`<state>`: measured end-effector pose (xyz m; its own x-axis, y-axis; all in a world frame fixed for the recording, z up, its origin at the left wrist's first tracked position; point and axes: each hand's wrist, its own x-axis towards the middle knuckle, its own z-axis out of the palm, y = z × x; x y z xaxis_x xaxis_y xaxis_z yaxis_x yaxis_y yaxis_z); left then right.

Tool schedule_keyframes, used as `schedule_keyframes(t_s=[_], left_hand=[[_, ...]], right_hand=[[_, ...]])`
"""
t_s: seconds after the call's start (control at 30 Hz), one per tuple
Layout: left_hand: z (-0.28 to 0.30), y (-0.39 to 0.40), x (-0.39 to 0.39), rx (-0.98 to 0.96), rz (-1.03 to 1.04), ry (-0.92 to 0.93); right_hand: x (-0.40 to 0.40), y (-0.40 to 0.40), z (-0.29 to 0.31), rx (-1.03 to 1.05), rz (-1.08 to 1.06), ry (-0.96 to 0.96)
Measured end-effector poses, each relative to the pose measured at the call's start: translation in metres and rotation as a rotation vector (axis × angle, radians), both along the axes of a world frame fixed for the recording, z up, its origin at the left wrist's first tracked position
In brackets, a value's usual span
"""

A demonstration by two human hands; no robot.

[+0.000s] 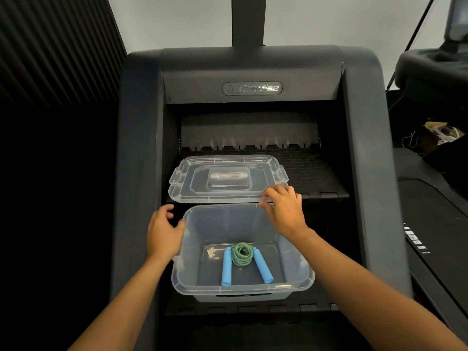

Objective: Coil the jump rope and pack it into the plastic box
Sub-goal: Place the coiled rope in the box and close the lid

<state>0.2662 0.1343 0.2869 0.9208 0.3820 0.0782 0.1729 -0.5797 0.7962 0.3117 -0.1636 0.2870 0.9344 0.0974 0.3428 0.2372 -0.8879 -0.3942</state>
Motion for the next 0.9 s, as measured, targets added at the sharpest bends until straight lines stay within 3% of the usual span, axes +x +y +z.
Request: schedule_keyframes(t_s=[0.4, 0.7, 0.77, 0.9], left_hand=[[0.032, 0.017, 0.004, -0.169, -0.199, -0.280], [0.069, 0.014, -0.021, -0.315, -0.160, -0.440], [0.074, 0.013, -0.024, -0.346, -0.147, -0.433], [0.075, 0.006, -0.033, -0.278, -0.122, -0.372]], right_hand=[[-0.064, -0.031, 0.088, 0.200, 0.196, -0.138], [-0.077, -0.052, 0.128, 0.655, 0.098, -0.261], [-0.080, -0.059, 0.125, 0.701, 0.046, -0.233], [-0.088, -0.057, 0.104, 0.826, 0.166, -0.033]])
